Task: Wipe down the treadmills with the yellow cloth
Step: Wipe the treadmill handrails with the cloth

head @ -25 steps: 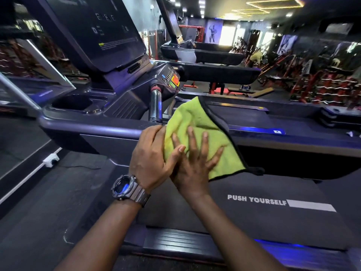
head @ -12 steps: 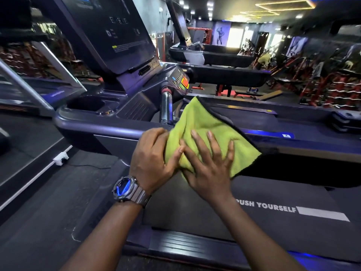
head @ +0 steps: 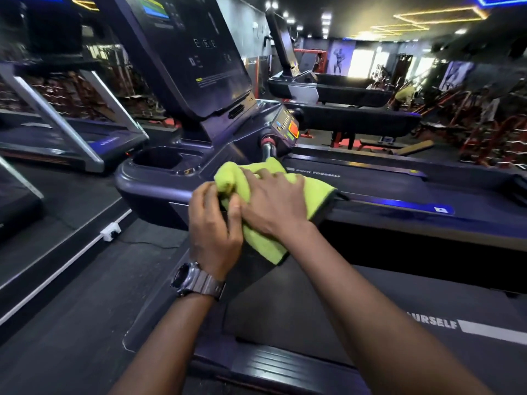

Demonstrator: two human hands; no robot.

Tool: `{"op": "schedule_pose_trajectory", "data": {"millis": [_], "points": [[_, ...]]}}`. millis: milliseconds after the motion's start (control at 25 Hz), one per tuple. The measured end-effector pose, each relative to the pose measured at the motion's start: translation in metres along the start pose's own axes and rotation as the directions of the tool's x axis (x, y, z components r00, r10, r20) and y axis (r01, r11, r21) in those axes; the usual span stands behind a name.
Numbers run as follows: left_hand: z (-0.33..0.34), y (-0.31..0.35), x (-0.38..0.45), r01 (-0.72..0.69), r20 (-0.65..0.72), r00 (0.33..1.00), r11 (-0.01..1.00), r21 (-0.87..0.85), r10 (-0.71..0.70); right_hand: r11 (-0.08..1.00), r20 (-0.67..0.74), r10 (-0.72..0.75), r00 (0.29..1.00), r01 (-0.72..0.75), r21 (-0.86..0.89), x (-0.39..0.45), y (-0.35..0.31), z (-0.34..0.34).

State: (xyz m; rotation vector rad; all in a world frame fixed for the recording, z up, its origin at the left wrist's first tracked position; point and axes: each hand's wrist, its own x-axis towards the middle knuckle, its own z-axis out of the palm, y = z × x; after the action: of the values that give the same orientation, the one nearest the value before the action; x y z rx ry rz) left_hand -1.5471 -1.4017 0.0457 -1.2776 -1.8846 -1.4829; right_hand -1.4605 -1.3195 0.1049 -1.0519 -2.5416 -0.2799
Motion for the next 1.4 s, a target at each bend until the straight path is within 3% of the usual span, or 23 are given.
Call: {"op": "schedule_pose_trajectory", "data": {"millis": [160,280,360,400,480,560,600,720,760,880,960,1080,1160,1200,1280,1360,1400], "points": [[-0.006,-0.006,0.002,-0.020,0.009,1.000,0.999,0.034,0.020,0.993,-0.049,-0.118,0.992,0.119,0.014,-0.018,0.027,-0.001],[-0.005,-0.003,0.002,-0.111,0.086,0.991,0.987,0.114,0.102,0.997,-0.127,0.076,0.989,-0.078,-0.011,-0.055,0.070,-0.004],[-0.004,0.001,0.003,-0.112,0.112,0.989,0.985,0.133,0.097,0.970,-0.122,0.235,0.964,-0.240,-0.028,-0.045,0.055,-0.005],[-0.003,0.002,0.004,-0.099,0.122,0.989,0.988,0.122,0.084,0.971,-0.109,0.230,0.967,-0.235,-0.041,-0.037,0.038,-0.003],[-0.002,0.003,0.004,-0.044,0.117,0.992,0.997,0.070,0.036,0.994,-0.092,0.074,0.993,-0.081,-0.078,-0.031,0.016,0.001],[0.001,0.005,0.004,-0.041,0.097,0.995,0.998,0.057,0.035,0.995,-0.058,-0.075,0.996,0.071,-0.072,-0.040,0.041,-0.005],[0.002,0.008,0.004,-0.063,0.094,0.994,0.996,0.064,0.057,0.994,-0.067,-0.073,0.995,0.068,-0.082,-0.053,0.063,-0.006],[0.008,0.021,0.000,-0.118,0.117,0.987,0.991,0.066,0.110,0.948,-0.132,0.299,0.945,-0.310,-0.067,-0.066,0.095,-0.012],[0.010,0.025,-0.001,-0.137,0.139,0.982,0.989,0.059,0.128,0.936,-0.121,0.336,0.934,-0.345,-0.069,-0.057,0.087,-0.012],[0.018,0.036,-0.004,-0.159,0.168,0.972,0.986,-0.044,0.164,0.997,-0.163,0.051,0.985,-0.059,-0.042,-0.042,0.049,-0.001],[0.021,0.041,-0.007,-0.164,0.165,0.970,0.983,-0.083,0.176,0.998,-0.162,-0.047,0.986,0.051,0.021,-0.052,0.073,-0.005],[0.025,0.047,-0.010,-0.224,0.218,0.950,0.974,-0.026,0.224,0.987,-0.242,0.159,0.957,-0.157,0.028,-0.078,0.128,-0.014],[0.029,0.051,-0.012,-0.268,0.237,0.936,0.963,0.007,0.259,0.949,-0.256,0.306,0.917,-0.316,0.002,-0.076,0.123,-0.012],[0.032,0.054,-0.013,-0.295,0.244,0.927,0.955,0.003,0.286,0.947,-0.255,0.308,0.917,-0.321,-0.010,-0.071,0.110,-0.008],[0.037,0.060,-0.017,-0.331,0.243,0.913,0.943,-0.032,0.329,0.981,-0.264,0.165,0.950,-0.185,-0.053,-0.073,0.084,0.001],[0.041,0.063,-0.021,-0.344,0.242,0.907,0.938,-0.048,0.345,0.996,-0.232,0.081,0.969,-0.085,-0.008,-0.084,0.107,-0.005],[0.042,0.064,-0.021,-0.356,0.251,0.901,0.934,-0.041,0.354,0.992,-0.239,0.126,0.963,-0.128,0.010,-0.091,0.131,-0.010]]}}
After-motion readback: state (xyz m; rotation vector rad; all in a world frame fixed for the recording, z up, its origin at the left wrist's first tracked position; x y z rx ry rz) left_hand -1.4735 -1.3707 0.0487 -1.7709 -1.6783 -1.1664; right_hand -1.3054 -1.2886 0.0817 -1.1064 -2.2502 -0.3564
